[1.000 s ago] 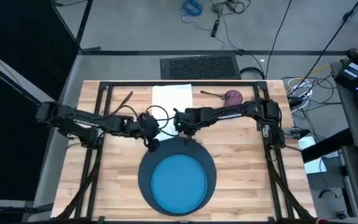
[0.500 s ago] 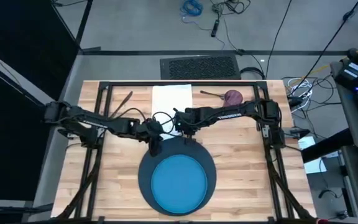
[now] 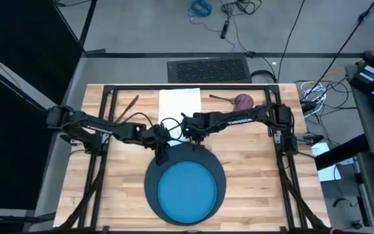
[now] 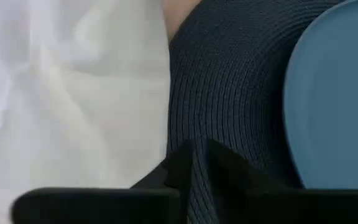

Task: Set table place
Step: Fold the white napkin

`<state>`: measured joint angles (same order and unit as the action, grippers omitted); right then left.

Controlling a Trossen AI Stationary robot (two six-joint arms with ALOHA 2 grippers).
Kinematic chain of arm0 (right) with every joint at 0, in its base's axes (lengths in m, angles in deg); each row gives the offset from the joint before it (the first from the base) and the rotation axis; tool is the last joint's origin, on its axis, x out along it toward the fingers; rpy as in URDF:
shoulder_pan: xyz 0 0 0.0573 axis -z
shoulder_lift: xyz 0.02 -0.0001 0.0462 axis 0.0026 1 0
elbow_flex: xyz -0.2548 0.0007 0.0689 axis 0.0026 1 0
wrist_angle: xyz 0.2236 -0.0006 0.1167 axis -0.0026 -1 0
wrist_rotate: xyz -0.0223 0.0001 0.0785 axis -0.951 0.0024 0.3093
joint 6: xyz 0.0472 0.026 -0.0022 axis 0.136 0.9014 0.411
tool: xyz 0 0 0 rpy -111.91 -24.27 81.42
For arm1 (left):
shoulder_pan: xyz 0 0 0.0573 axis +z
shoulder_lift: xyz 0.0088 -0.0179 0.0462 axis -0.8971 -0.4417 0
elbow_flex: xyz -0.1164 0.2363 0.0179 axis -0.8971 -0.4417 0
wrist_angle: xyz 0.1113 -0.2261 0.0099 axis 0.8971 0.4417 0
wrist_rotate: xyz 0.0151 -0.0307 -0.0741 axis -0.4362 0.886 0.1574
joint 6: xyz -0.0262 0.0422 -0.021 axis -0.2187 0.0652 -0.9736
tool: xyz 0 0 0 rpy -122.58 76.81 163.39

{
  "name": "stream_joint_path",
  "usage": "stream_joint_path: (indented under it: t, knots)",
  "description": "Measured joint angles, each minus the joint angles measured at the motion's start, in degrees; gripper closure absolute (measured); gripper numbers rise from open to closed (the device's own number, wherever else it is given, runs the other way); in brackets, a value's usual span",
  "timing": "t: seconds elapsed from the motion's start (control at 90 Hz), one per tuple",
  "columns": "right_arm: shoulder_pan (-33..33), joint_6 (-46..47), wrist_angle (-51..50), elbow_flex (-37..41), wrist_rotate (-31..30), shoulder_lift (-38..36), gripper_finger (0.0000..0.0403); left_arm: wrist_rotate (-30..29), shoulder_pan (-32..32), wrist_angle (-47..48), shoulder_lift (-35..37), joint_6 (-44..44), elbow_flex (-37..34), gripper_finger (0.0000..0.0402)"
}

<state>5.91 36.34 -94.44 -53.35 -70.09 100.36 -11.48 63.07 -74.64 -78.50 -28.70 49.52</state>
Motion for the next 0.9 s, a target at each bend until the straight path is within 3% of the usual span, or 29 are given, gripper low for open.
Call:
stream_joint_path:
  t: [0.189,0.333,0.633,0.9]
  knots:
    - [0.01,0.08,0.02,0.0,0.0,0.0,0.0403,-4.47,0.0,-0.02,0.0,-2.25,0.0,0.0268]
    - [0.01,0.13,0.02,0.0,-0.02,0.0,0.0403,-6.1,-0.02,0.09,0.0,-2.71,0.0,0.0235]
    - [0.01,0.12,-0.42,0.0,-0.02,0.0,0.0403,-7.92,-0.17,6.77,-1.48,0.05,-0.63,0.023]
    - [0.01,0.06,-0.46,0.0,-0.02,0.0,0.0403,-7.91,-0.2,5.71,-4.87,0.07,-0.98,0.023]
